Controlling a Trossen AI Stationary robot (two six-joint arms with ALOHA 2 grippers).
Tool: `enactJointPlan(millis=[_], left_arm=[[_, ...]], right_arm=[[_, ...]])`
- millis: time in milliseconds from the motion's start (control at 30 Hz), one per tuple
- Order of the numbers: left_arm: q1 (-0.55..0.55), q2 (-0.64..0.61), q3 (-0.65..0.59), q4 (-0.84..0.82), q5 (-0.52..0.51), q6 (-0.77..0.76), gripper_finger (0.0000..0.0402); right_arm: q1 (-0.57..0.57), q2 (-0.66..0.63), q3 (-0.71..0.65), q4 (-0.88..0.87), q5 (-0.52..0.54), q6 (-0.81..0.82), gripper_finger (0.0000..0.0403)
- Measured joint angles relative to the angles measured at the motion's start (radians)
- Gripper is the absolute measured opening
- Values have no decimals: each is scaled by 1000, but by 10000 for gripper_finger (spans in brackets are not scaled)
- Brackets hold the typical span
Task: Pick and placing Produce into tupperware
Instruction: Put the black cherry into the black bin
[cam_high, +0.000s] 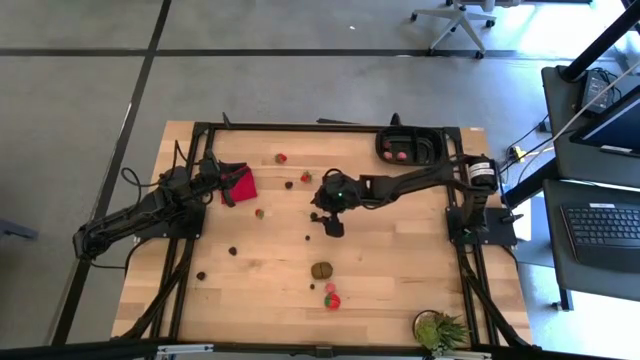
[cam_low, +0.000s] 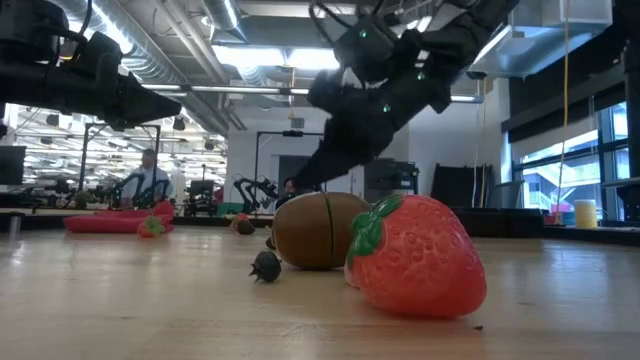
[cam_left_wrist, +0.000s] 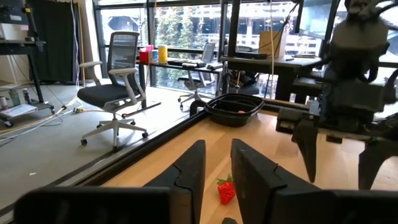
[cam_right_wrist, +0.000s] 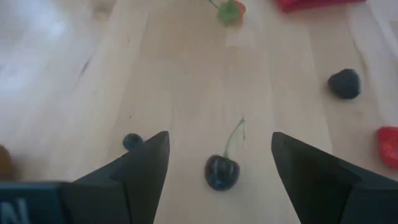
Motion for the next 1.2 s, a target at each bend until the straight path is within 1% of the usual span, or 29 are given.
enactJointPlan(millis=[167, 733, 800, 933, 1100, 1200], left_arm=[[0, 0, 0, 0, 0, 0, 62], [0, 0, 0, 0, 0, 0, 40], [0, 0, 0, 0, 0, 0, 38], [0, 0, 0, 0, 0, 0, 34], [0, 0, 0, 0, 0, 0, 29], [0, 0, 0, 0, 0, 0, 28]], right_arm=[[0, 49, 0, 35, 0, 0, 283], [0, 150, 1, 74, 2, 2, 282], [0, 153, 2, 75, 2, 3, 278], [0, 156, 2, 80, 5, 3, 249], [0, 156, 2, 79, 41, 3, 188], [1, 156, 2, 78, 45, 3, 149]])
